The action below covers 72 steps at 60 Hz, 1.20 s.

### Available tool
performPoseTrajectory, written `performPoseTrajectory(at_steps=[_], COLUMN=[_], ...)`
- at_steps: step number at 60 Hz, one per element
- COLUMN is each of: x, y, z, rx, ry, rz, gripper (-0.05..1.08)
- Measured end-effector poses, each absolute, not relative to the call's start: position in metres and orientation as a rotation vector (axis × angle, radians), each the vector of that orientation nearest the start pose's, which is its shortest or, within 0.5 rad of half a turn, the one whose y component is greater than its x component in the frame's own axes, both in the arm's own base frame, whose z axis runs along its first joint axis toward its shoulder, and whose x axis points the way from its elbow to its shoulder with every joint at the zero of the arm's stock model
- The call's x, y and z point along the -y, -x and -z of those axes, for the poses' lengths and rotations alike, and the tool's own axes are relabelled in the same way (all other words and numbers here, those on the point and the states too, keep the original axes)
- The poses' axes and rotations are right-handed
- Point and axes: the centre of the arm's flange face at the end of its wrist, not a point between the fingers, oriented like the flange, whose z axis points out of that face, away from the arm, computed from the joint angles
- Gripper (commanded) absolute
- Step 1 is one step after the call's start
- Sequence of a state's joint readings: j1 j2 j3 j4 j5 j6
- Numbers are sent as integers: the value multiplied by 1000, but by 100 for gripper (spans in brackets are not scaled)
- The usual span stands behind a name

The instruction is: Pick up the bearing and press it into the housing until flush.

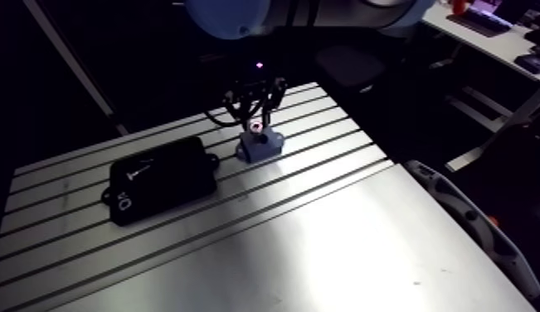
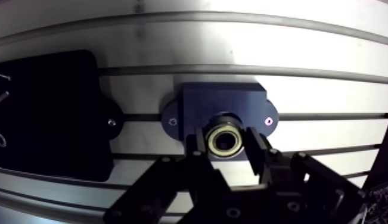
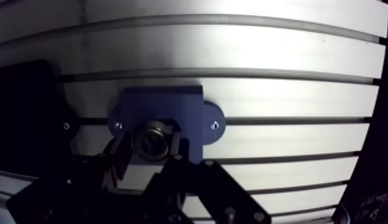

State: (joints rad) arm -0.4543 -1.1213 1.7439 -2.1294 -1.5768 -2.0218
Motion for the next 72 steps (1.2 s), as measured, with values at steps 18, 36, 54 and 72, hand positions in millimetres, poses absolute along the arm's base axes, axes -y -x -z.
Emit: performPoseTrajectory(at_steps=[18, 36, 54, 72], x=[-142, -143, -145, -146], y=[593, 592, 591, 591], z=[-206, -202, -197, -193], rx=[-3083, -3099, -3094, -3089], ry=[-6, -7, -12, -13], rz=[33, 23, 27, 31], gripper=[75, 75, 75, 75])
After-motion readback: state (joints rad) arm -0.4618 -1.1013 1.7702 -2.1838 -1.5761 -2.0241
